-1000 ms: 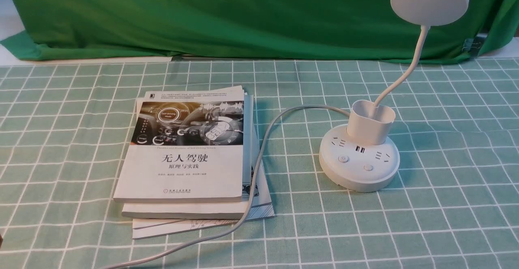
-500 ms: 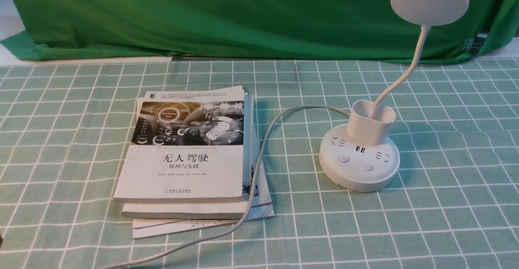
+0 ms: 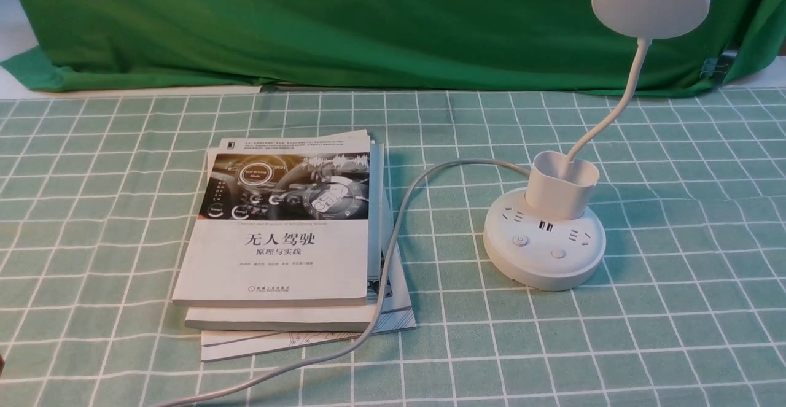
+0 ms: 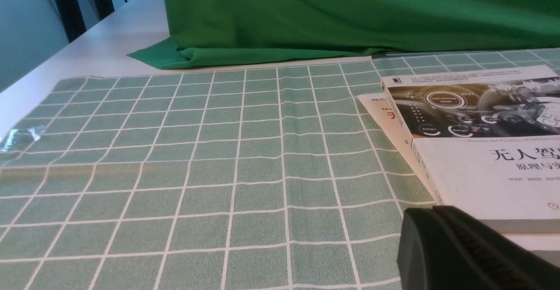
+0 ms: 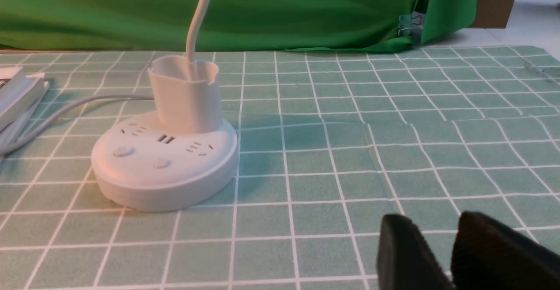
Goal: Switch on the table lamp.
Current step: 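Press the button on the base of the white desk lamp with the right gripper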
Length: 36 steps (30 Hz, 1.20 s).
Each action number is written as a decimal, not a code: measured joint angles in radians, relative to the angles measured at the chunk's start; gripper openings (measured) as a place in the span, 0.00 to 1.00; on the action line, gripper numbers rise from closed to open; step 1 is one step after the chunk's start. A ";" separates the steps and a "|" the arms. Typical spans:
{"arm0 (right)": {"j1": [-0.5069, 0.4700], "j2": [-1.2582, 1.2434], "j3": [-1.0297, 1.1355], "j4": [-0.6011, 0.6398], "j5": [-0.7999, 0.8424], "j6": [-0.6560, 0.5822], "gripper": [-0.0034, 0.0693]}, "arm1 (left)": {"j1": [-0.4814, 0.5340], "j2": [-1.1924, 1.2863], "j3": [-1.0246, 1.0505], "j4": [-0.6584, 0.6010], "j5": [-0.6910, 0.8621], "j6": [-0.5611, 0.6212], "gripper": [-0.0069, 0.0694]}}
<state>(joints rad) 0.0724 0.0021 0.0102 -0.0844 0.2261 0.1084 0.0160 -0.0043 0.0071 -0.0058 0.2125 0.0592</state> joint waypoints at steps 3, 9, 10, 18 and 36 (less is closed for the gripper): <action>0.000 0.000 0.000 0.000 0.000 -0.014 0.38 | 0.000 0.000 0.000 0.000 0.000 0.000 0.12; 0.000 0.000 0.000 0.004 -0.001 0.031 0.38 | 0.000 0.000 0.000 0.000 0.000 0.000 0.12; 0.000 0.000 0.000 0.004 -0.001 0.059 0.38 | 0.000 0.000 0.000 0.000 0.000 0.000 0.12; 0.000 0.000 0.000 0.039 -0.015 0.951 0.38 | 0.000 0.000 0.000 0.000 0.000 0.000 0.12; 0.022 0.003 -0.013 0.043 -0.125 0.722 0.35 | 0.000 0.000 0.000 0.000 0.000 0.000 0.12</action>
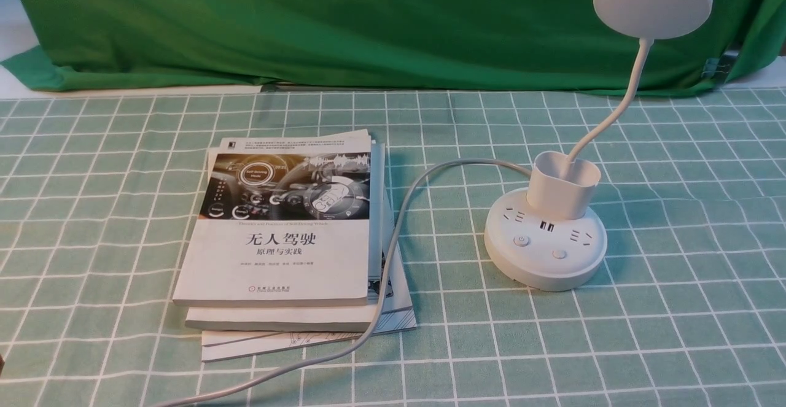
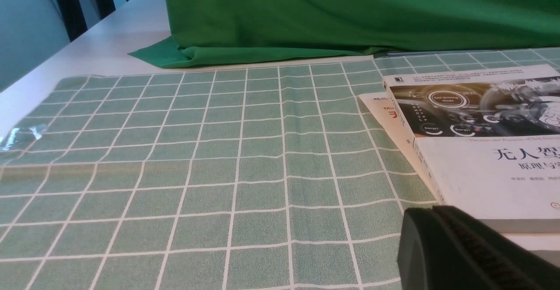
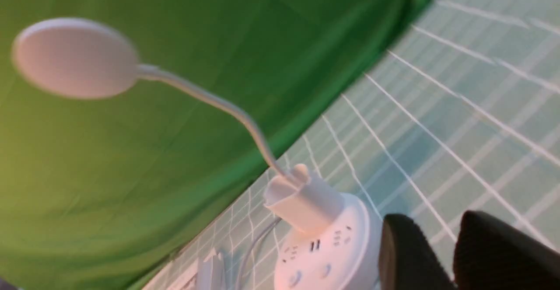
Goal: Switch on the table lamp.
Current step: 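Press the button on the base of the white desk lamp with the right gripper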
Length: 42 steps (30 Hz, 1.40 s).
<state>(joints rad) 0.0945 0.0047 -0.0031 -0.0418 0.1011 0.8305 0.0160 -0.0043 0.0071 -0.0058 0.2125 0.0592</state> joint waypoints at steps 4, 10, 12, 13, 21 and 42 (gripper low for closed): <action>0.064 0.108 -0.169 0.001 0.038 -0.263 0.16 | 0.000 0.000 0.000 0.000 0.000 0.000 0.12; 0.182 0.437 -0.517 0.001 0.285 -0.664 0.09 | 0.000 0.000 0.000 0.000 0.000 0.000 0.12; 0.219 0.571 -0.619 0.001 0.369 -0.758 0.08 | 0.000 0.000 0.000 0.000 0.000 0.000 0.12; 0.238 0.626 -0.673 0.001 0.413 -0.802 0.08 | 0.000 0.000 0.000 0.000 0.000 0.000 0.12; 0.314 1.100 -0.906 -0.007 0.629 -0.942 0.08 | 0.000 0.000 0.000 0.000 0.000 0.000 0.12; 0.315 1.723 -1.140 0.131 0.535 -1.142 0.08 | 0.000 0.000 0.000 0.000 0.000 0.000 0.12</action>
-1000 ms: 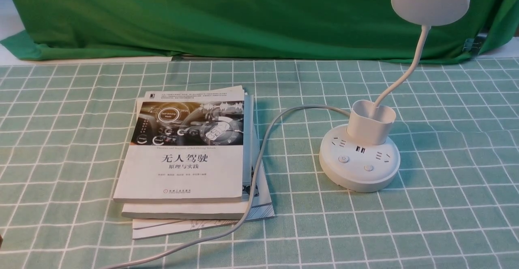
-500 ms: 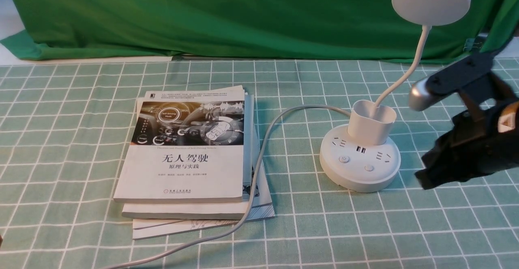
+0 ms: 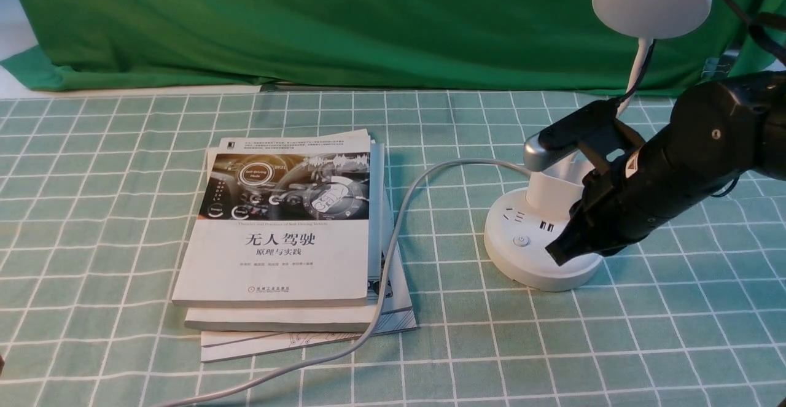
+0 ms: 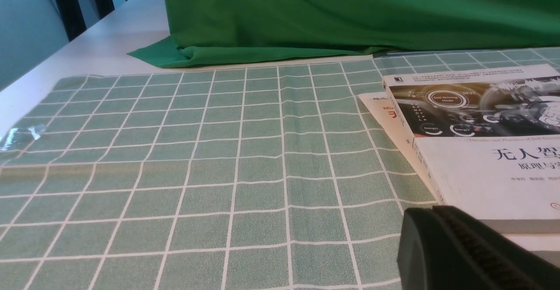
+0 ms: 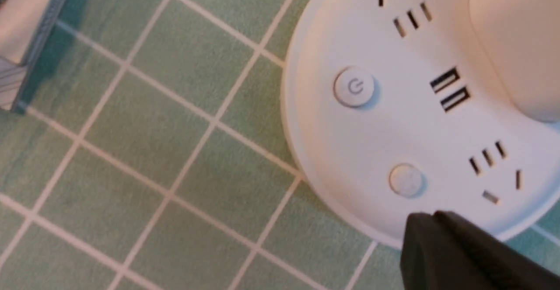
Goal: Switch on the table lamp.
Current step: 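Press the button on the base of the white desk lamp with the right gripper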
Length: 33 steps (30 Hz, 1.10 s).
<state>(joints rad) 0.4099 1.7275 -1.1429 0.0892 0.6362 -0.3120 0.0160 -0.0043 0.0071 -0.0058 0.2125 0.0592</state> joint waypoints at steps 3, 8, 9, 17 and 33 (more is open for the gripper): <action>0.000 0.022 -0.003 0.001 -0.028 0.000 0.08 | 0.000 0.000 0.000 0.006 0.000 0.000 0.12; 0.000 0.053 -0.003 0.001 -0.052 0.000 0.08 | 0.000 0.000 0.000 0.006 0.000 0.000 0.12; 0.000 0.058 -0.003 0.001 -0.053 -0.001 0.08 | 0.000 0.000 0.000 0.000 0.000 0.000 0.12; 0.000 0.083 -0.003 -0.016 -0.056 -0.001 0.08 | 0.000 0.000 0.000 0.000 0.000 0.000 0.12; 0.000 0.104 -0.003 -0.113 -0.125 0.034 0.09 | 0.000 0.000 0.000 0.000 0.000 0.000 0.12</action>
<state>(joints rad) 0.4099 1.8317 -1.1463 -0.0235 0.5114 -0.2780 0.0160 -0.0043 0.0071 -0.0058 0.2125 0.0592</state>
